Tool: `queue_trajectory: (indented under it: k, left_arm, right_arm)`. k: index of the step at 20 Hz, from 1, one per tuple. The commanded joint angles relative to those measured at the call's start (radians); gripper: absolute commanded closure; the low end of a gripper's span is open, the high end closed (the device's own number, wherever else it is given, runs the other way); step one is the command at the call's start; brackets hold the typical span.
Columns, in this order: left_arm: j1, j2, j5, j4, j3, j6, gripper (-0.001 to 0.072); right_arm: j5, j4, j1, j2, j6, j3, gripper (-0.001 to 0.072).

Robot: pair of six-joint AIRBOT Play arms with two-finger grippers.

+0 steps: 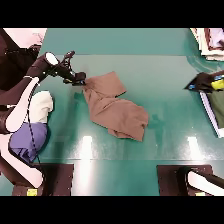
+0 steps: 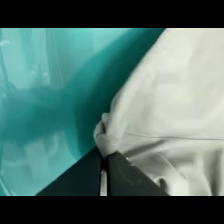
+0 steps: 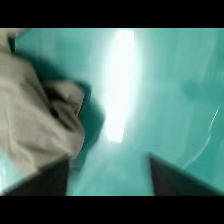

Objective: Fold the shirts.

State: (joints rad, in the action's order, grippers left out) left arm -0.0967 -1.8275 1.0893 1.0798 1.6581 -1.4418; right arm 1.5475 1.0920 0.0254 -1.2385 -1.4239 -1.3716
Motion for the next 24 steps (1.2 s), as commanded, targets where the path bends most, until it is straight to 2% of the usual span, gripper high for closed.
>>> queue_trajectory:
  k: [1,4,7,9,10,12,13,14,17,21,24]
  left_arm:
    - [0.001,0.055,0.006,0.027,0.034,0.032,0.0681]
    - [0.001,0.109,0.006,0.031,0.046,0.063,0.068]
    - [0.001,0.125,0.033,0.031,0.047,0.064,0.068]
    - [0.001,0.125,0.051,0.031,0.047,0.063,0.068]
    - [0.001,0.125,0.057,0.031,0.047,0.063,0.068]
    - [0.001,0.125,0.065,0.03,0.047,0.063,0.068]
    - [0.001,0.125,0.071,0.03,0.047,0.063,0.068]
    - [0.001,0.126,0.075,0.029,0.047,0.063,0.068]
    - [0.008,0.209,0.058,0.039,0.068,0.063,0.068]
    - [0.015,0.442,0.048,0.043,0.214,0.116,0.068]
    - [0.015,0.629,0.048,0.04,0.306,0.115,0.068]
  right_arm:
    - [0.025,-0.014,-0.131,-0.127,0.039,0.043,0.0135]
    - [-0.085,-0.116,-0.288,-0.211,0.155,0.158,0.0135]
    - [-0.225,-0.133,-0.386,-0.281,0.19,0.201,0.0136]
    - [-0.262,-0.134,-0.419,-0.314,0.195,0.181,0.0139]
    - [-0.27,-0.134,-0.431,-0.321,0.196,0.167,0.0181]
    - [-0.291,-0.131,-0.45,-0.327,0.196,0.138,0.0485]
    - [-0.296,-0.131,-0.452,-0.327,0.203,0.121,0.0668]
    - [-0.298,-0.129,-0.451,-0.326,0.203,0.103,0.0693]
    - [-0.253,-0.087,-0.422,-0.279,0.174,-0.008,0.0694]
    - [-0.167,0.013,-0.344,-0.103,0.134,-0.246,0.0694]
    - [-0.114,0.091,-0.307,0.022,0.113,-0.402,0.0695]
